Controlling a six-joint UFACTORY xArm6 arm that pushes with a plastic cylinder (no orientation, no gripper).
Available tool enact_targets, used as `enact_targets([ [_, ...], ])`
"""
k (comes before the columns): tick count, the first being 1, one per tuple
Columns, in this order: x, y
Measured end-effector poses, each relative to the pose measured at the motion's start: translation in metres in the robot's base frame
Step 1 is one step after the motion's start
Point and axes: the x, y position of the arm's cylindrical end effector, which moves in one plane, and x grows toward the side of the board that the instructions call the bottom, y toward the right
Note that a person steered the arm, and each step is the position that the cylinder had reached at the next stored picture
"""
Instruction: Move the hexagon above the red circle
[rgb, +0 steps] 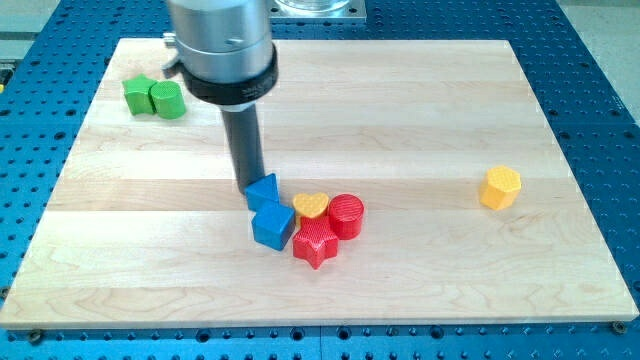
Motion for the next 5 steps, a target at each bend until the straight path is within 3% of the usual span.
enact_targets([
  [1, -0.004, 0.013],
  [2, -0.047, 0.023],
  [3, -0.079, 0.118],
  [5, -0.045, 0.308],
])
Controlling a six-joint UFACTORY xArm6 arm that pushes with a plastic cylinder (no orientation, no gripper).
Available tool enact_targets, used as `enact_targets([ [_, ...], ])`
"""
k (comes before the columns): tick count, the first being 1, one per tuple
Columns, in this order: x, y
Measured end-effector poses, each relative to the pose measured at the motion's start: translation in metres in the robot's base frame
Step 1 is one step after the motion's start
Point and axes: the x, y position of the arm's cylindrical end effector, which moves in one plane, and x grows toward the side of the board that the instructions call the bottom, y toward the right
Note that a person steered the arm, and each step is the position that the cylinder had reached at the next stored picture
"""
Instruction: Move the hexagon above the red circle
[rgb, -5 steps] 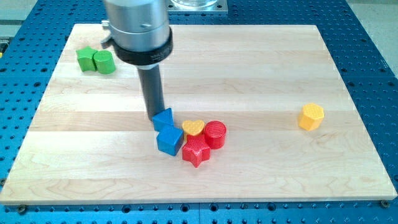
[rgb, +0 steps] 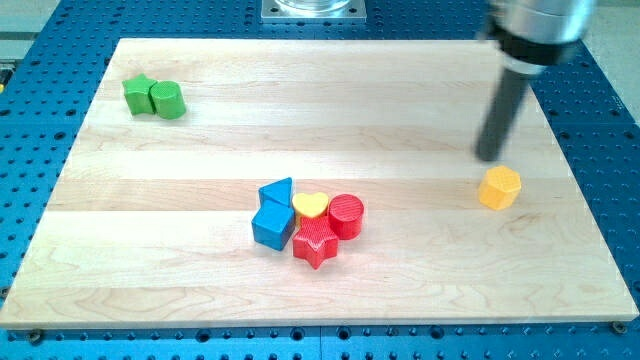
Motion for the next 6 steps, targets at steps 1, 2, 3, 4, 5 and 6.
enact_targets([
  [1, 0.041, 0.027],
  [2, 0.075, -0.038],
  [3, 0.057, -0.101],
  [4, 0.035, -0.081],
  [5, 0.028, -0.130],
  [6, 0.026, -0.180],
])
